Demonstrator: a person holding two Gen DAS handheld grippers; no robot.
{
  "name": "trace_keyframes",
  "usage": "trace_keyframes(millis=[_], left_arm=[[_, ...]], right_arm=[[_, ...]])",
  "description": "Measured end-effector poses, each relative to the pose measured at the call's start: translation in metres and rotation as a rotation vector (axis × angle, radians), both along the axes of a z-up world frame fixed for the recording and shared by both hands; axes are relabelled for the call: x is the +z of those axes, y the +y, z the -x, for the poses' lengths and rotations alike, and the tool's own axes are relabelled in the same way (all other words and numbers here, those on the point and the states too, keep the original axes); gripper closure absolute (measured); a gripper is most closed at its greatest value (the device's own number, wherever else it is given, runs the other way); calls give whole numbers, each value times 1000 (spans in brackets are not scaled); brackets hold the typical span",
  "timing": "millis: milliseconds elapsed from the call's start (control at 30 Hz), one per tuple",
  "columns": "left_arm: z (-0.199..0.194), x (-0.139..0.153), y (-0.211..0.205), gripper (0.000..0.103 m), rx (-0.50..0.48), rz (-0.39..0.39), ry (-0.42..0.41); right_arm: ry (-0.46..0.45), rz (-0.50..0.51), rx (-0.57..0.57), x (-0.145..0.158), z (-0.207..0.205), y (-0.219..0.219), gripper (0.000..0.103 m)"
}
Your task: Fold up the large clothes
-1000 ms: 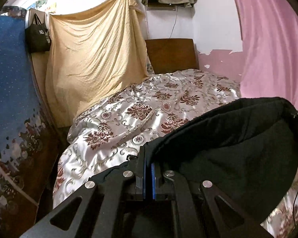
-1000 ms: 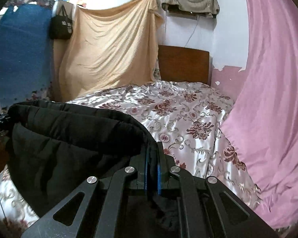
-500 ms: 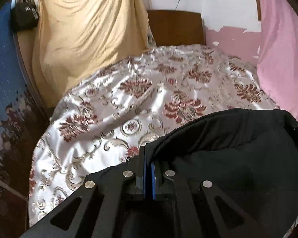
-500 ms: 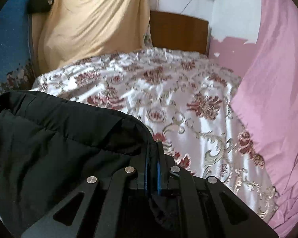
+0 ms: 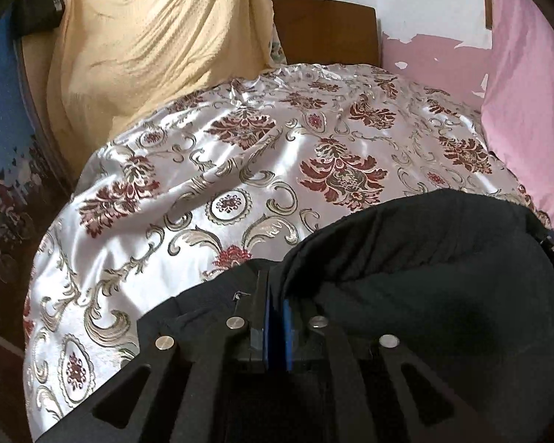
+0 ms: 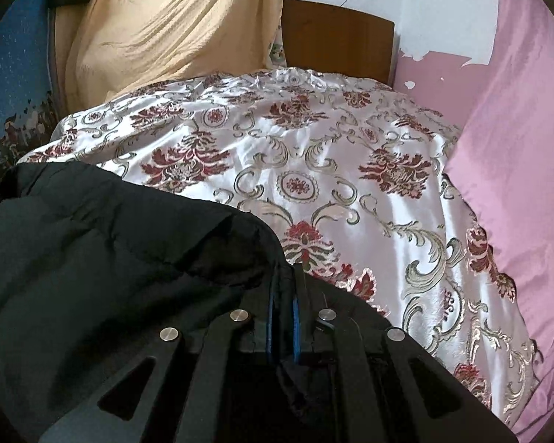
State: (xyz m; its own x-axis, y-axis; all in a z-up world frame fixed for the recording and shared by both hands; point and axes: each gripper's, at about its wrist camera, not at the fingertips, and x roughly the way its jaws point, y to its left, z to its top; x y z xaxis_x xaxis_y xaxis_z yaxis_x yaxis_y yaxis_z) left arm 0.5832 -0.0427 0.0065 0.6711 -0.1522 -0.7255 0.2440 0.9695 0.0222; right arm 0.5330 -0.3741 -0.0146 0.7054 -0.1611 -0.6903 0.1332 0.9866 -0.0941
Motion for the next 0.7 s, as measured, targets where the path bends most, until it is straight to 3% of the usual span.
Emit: trace_keyframes(millis=[67, 100, 133, 167, 200, 233, 267, 467, 700], left_arm=[[2, 4, 5, 88, 0, 42, 0], [3, 8, 8, 76, 2, 69, -1], [5, 11, 11, 55, 1, 97, -2], [9, 16, 14, 42, 4, 128, -10], [12, 21, 16, 22, 9, 151, -27], [20, 29, 20, 16, 17, 183, -68], [26, 34, 22, 16, 20, 202, -93], [66, 46, 17, 13, -34, 255, -124], [132, 14, -4, 9, -193, 224, -131]], right_arm=[[-3, -8, 2, 0, 1, -1, 94], [-8, -15, 4, 2, 2, -2, 93], [-14, -22, 6, 4, 4, -3, 91], [-25, -29, 7, 7, 8, -4, 82], [-38, -36, 11, 11, 11, -5, 64], [-58, -46, 16, 16, 16, -5, 54], [-81, -57, 22, 21, 22, -4, 41], [-146, -89, 84, 47, 57, 9, 32], [-164, -127, 219, 40, 113, 45, 22]])
